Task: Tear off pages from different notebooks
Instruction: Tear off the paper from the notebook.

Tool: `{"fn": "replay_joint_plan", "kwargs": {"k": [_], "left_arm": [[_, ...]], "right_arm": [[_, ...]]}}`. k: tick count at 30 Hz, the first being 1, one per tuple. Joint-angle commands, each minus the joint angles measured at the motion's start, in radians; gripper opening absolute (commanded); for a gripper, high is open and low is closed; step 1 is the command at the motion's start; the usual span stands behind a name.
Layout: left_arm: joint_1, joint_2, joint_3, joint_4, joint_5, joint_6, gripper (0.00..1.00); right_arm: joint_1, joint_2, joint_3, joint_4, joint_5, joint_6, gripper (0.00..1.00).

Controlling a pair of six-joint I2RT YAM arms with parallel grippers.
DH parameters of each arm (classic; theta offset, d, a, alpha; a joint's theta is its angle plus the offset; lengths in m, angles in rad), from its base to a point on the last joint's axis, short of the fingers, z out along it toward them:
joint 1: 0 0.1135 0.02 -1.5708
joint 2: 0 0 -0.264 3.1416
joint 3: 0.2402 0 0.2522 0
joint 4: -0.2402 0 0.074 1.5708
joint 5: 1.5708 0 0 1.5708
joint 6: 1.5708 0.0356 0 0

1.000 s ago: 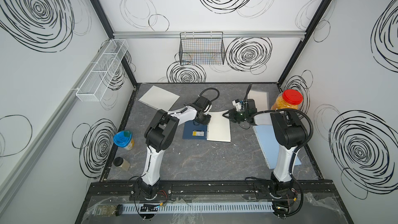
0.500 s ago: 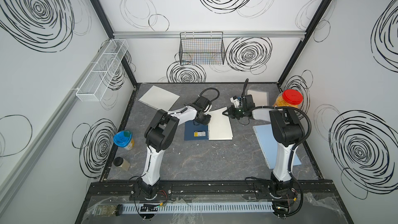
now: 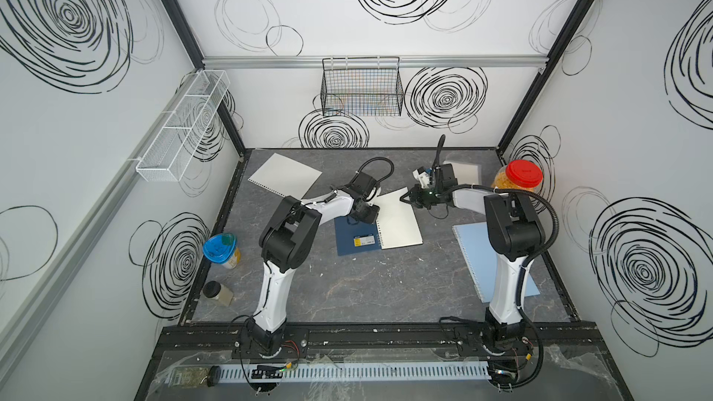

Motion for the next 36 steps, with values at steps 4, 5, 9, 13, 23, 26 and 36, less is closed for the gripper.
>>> {"fn": "replay_joint_plan", "kwargs": {"k": [4,5,9,13,23,26,36], "left_arm": [[0.042,0.007,0.051,-0.049,-0.011,0.003,0.31],[0.048,0.012,0.061,-0.055,-0.014,0.008,0.32],[0.066,0.038,0.106,-0.078,-0.02,0.023,0.32],[0.077,0.069,0.15,-0.104,-0.023,0.036,0.32],[0.078,0.126,0.224,-0.145,-0.037,0.059,0.32],[0.078,0.138,0.241,-0.163,-0.046,0.068,0.32],[0.078,0.159,0.249,-0.187,-0.075,0.089,0.34]], "right_arm": [[-0.005,0.026,0.039,-0.037,-0.008,-0.031,0.15],[-0.004,0.028,0.042,-0.038,-0.008,-0.032,0.17],[-0.004,0.032,0.06,-0.051,-0.01,-0.04,0.22],[-0.004,0.034,0.074,-0.065,-0.01,-0.051,0.23],[-0.003,0.037,0.108,-0.106,-0.01,-0.081,0.23],[-0.003,0.045,0.119,-0.114,-0.011,-0.09,0.23],[0.001,0.075,0.156,-0.136,-0.013,-0.103,0.24]]}}
